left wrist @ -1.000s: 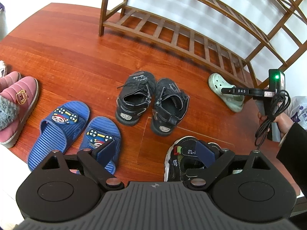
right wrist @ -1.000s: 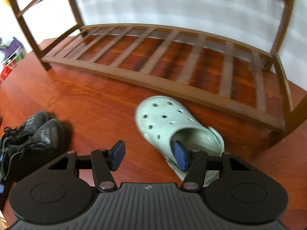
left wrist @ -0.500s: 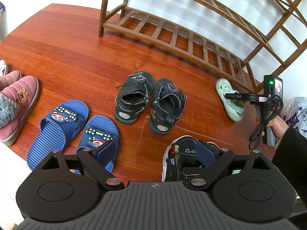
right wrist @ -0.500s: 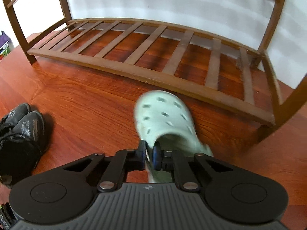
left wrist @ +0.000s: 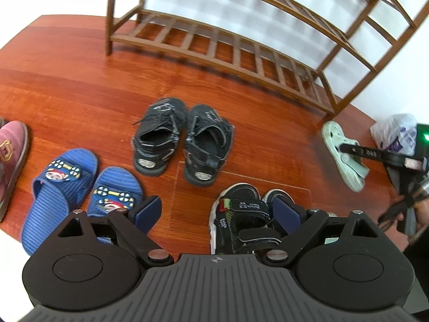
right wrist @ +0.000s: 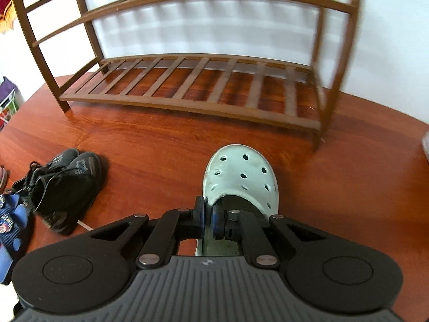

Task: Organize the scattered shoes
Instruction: 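Carry the mint clog beside the other mint clog with the right tool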

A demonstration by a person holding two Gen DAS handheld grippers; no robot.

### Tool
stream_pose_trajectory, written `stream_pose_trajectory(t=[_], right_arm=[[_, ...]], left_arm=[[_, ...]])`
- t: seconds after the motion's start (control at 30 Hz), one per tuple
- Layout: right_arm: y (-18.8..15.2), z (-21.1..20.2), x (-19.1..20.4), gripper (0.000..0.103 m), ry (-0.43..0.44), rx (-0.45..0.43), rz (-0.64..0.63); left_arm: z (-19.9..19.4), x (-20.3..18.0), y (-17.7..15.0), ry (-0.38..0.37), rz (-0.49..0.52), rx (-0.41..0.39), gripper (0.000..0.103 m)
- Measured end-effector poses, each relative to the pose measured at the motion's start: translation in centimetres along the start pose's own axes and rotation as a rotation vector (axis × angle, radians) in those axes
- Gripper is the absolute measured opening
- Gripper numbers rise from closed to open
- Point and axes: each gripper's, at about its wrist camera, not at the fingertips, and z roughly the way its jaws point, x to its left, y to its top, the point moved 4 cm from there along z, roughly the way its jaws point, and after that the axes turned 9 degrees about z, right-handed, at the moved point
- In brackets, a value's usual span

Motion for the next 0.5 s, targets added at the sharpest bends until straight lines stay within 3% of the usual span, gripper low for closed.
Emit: stream_pose_trajectory(t=[0.33,0.5], right_arm=[[-8.8,-5.9,-2.8,0.006,-0.084,0.033,0.094],[-12.0,-6.4,-3.6,0.006,-0.115,0.047,0.138]], left_arm=[[1.1,-1.6,-0.1,-0.075,0.1,0.025,0.091],[1.5,-2.5,-0.3,-0.099,0.133,0.036,0.091]])
